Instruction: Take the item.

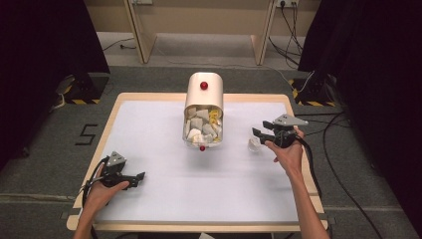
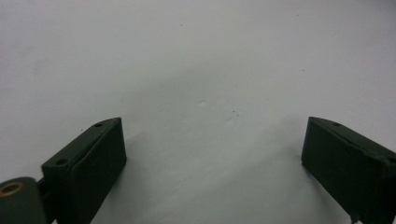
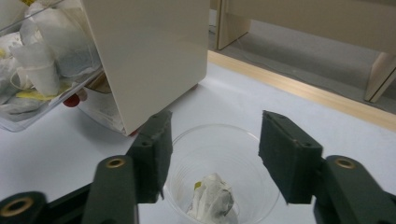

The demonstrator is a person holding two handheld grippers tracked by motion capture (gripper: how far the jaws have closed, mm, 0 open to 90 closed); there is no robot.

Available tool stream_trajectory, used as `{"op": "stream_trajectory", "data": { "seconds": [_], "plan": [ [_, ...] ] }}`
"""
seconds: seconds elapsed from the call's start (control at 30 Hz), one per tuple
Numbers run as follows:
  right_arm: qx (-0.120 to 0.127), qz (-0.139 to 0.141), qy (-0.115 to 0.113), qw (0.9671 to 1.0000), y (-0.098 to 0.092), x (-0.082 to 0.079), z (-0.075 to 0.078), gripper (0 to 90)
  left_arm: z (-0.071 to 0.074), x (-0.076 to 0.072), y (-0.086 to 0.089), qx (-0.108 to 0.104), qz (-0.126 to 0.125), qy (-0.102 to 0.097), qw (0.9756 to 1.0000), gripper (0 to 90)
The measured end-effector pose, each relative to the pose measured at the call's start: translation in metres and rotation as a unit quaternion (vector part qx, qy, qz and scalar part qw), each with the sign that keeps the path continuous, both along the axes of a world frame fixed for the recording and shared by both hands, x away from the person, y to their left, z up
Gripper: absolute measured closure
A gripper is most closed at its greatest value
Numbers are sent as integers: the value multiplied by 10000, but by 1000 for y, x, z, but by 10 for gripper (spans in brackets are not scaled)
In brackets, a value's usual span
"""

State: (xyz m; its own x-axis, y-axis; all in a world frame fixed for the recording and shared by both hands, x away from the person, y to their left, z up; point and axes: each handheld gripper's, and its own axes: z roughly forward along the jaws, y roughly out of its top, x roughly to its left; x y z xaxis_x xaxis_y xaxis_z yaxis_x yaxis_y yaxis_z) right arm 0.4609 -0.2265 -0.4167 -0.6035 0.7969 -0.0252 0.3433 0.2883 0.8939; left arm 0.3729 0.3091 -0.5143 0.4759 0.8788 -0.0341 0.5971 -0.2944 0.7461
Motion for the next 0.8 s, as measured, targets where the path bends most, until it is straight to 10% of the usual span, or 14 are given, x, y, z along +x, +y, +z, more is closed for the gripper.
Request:
{"op": "stream_trajectory", "data": {
  "seconds": [0.8],
  "plan": [
    [-59, -188, 143, 9997, 13, -3, 7, 208, 0, 0, 0, -8, 4, -9, 10000, 56]
  ]
}}
